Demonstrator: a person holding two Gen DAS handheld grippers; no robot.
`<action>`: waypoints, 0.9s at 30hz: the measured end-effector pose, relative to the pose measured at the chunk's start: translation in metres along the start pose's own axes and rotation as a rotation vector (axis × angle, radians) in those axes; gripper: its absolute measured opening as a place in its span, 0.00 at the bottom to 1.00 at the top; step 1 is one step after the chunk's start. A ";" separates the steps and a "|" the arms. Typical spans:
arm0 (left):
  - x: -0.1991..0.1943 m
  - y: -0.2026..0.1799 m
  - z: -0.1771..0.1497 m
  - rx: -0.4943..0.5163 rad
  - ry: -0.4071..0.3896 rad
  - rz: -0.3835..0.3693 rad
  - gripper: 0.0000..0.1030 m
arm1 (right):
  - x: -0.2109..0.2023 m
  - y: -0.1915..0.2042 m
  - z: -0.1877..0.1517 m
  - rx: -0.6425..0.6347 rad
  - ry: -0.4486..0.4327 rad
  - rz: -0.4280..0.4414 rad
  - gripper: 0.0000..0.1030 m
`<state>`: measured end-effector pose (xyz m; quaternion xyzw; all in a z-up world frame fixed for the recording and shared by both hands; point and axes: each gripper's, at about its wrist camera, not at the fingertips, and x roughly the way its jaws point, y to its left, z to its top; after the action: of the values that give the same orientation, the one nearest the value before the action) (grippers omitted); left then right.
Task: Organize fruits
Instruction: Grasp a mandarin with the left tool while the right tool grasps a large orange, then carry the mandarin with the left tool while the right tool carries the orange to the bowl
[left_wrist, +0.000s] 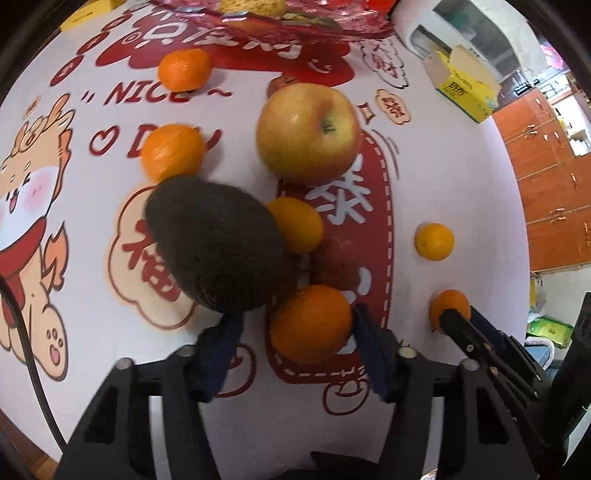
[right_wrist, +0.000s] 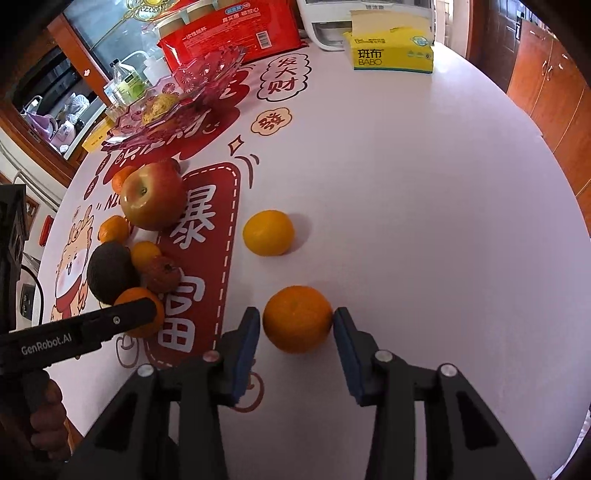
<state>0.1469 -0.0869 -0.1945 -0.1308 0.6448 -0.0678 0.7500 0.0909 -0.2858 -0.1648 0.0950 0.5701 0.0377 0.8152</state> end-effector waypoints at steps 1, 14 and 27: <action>0.000 -0.002 0.001 0.004 -0.003 -0.001 0.46 | 0.000 0.000 0.000 0.000 -0.001 0.003 0.39; -0.004 -0.007 -0.008 0.019 0.016 -0.005 0.38 | -0.007 0.006 -0.010 -0.032 0.007 0.006 0.37; -0.055 0.018 -0.030 0.051 -0.005 -0.004 0.38 | -0.032 0.041 -0.023 -0.127 -0.053 0.015 0.37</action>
<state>0.1074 -0.0586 -0.1517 -0.1132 0.6409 -0.0853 0.7545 0.0599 -0.2488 -0.1344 0.0483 0.5442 0.0774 0.8340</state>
